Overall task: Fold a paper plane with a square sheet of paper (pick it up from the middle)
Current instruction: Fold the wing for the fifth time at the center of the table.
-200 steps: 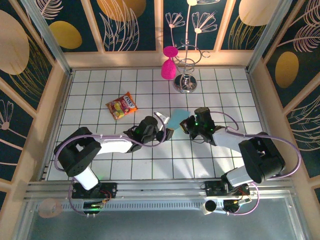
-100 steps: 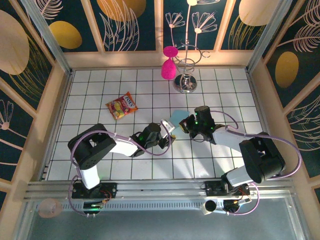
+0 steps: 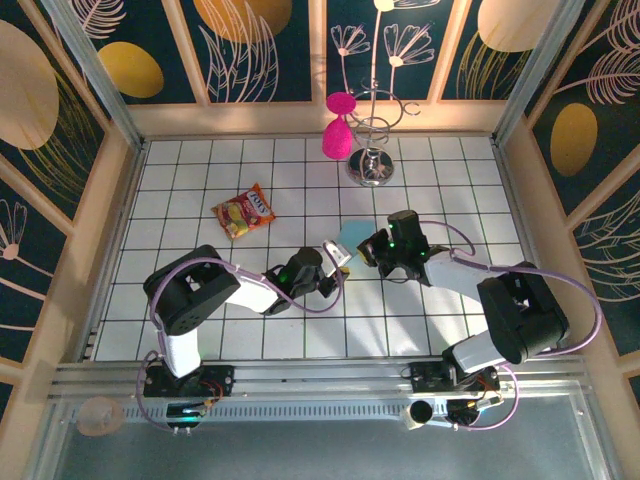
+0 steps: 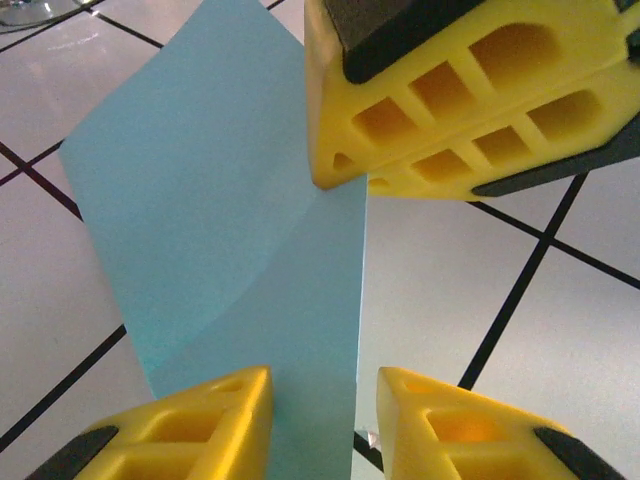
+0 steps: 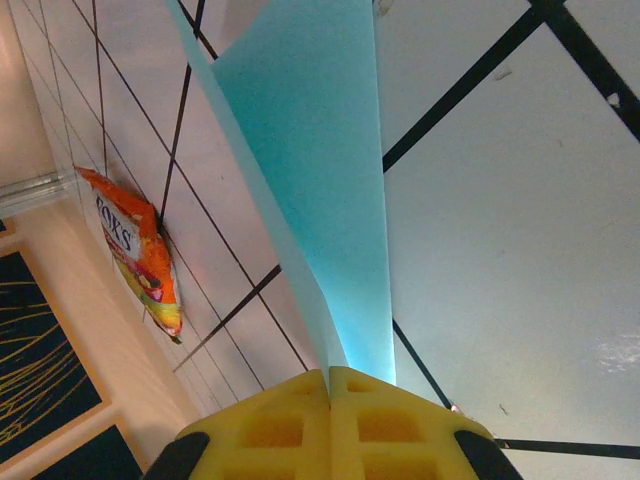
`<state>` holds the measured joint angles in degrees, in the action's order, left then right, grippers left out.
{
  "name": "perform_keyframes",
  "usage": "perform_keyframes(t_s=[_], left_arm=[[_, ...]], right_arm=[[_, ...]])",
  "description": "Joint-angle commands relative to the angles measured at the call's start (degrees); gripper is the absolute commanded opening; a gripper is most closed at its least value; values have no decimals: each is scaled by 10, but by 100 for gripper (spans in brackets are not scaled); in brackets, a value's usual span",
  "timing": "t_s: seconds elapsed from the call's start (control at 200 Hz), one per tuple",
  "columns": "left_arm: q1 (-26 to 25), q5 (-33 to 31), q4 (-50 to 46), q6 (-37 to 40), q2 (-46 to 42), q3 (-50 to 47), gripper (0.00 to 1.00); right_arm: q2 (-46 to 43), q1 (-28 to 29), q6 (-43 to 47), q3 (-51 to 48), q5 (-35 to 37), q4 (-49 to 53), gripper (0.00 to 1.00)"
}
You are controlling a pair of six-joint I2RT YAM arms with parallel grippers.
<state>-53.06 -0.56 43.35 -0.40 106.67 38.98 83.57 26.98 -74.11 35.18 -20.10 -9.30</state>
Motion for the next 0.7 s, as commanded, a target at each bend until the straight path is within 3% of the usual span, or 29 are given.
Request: perform_keyframes(t_s=[0.0,0.175,0.466,0.696], left_arm=[[-2,6,19,1,15,-1,29],[-2,7,24,-6,20,-4,21],[-2,25,36,-47,9,-21,11],[2,82,7,-135,0,-16,7]], right_arm=[[11,0,-7,17,-11,15,0],[9,1,-5,20,-10,22,4],[-35,-18,65,27,50,78,52],[-95,-49,165,8,100,83,62]])
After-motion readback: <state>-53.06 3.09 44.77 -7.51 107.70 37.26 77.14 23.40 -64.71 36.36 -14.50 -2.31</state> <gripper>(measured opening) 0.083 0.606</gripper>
